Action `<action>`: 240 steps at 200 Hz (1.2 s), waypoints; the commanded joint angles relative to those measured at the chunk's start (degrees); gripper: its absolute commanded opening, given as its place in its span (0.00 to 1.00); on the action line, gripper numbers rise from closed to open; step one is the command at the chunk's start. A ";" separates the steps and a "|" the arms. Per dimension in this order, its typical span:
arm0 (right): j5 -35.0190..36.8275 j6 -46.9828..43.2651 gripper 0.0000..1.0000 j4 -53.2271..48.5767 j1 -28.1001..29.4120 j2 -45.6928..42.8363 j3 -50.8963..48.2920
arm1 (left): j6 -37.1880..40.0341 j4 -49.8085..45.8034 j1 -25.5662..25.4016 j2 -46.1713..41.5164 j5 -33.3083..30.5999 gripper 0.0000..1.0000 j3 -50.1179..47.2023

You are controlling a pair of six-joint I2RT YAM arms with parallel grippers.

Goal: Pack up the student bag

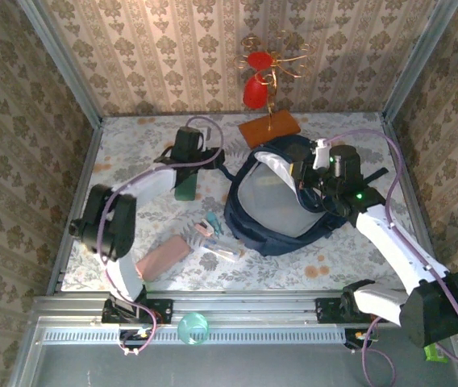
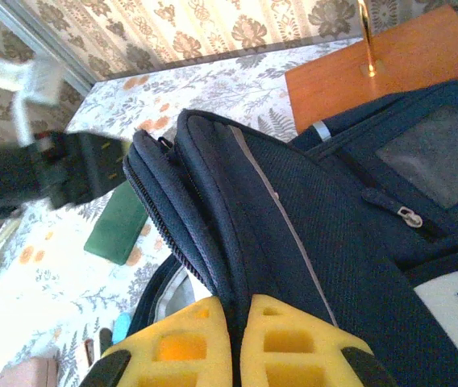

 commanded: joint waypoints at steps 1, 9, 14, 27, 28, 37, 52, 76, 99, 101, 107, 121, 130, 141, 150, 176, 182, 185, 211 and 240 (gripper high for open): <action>4.21 -0.61 0.00 1.26 -0.56 1.91 3.74 | -3.02 -0.95 -0.63 -8.02 -2.43 0.60 -7.91; 4.29 -0.41 0.00 1.69 -0.51 2.61 4.29 | -3.09 -2.63 -1.00 -10.72 -4.41 0.61 -11.05; 4.43 -0.23 0.00 2.06 -0.58 2.98 4.54 | -3.01 -4.05 -1.30 -12.29 -5.84 0.62 -12.83; 4.83 0.03 0.00 3.75 -0.55 3.79 4.70 | -2.70 -7.84 -1.84 -15.61 -9.92 0.65 -17.02; 4.83 0.02 0.00 3.89 -0.53 3.81 4.73 | -2.64 -8.09 -1.91 -15.87 -10.22 0.65 -17.33; 4.66 0.21 0.00 4.74 -0.51 4.43 4.85 | -2.19 -9.91 -1.82 -18.18 -12.61 0.66 -19.89; 3.76 0.52 0.00 6.09 -0.51 5.46 5.03 | -1.65 -11.64 -1.40 -21.11 -16.93 0.71 -23.44; 1.82 1.45 0.00 7.69 -0.52 6.83 5.05 | 0.88 -12.87 0.05 -19.94 -18.86 0.79 -23.03; 0.72 2.16 0.00 8.82 -0.42 7.16 4.15 | 5.41 -17.18 0.09 -11.26 -20.67 0.86 -14.43; 0.66 2.17 0.00 8.86 -0.44 7.15 4.06 | 5.83 -17.51 0.08 -10.30 -20.68 0.86 -13.68; 0.66 2.18 0.00 8.87 -0.48 7.04 3.74 | 6.63 -18.36 0.09 -7.62 -20.58 0.87 -11.19; 0.46 1.91 0.00 9.04 -0.44 6.65 3.20 | 7.61 -19.76 2.06 -2.03 -17.96 0.91 -6.06; 0.44 1.77 0.00 8.90 -0.42 6.47 2.94 | 8.30 -20.74 2.08 0.91 -16.73 0.94 -3.01; 0.31 1.59 0.00 9.18 -0.44 6.21 2.70 | 8.78 -22.37 2.32 3.86 -18.29 0.96 0.21; -0.08 1.63 0.00 9.39 -0.43 6.07 2.46 | 9.09 -23.58 2.65 5.56 -19.80 0.97 2.39; -1.13 1.88 0.00 9.75 -0.43 6.28 2.19 | 9.26 -23.36 3.92 8.02 -19.54 1.00 5.11; -1.29 1.90 0.00 9.88 -0.46 6.45 2.13 | 9.18 -23.36 4.44 8.67 -17.40 1.00 5.73; -1.32 2.00 0.00 9.98 -0.47 6.50 2.13 | 8.99 -23.47 4.73 9.11 -16.40 1.00 6.07; -1.90 2.90 0.00 10.98 -0.40 6.72 1.46 | 8.56 -23.52 5.70 11.93 -11.50 0.97 8.05; -2.33 3.77 0.00 11.66 -0.23 6.99 1.14 | 8.58 -23.72 6.61 14.71 -9.43 0.87 10.15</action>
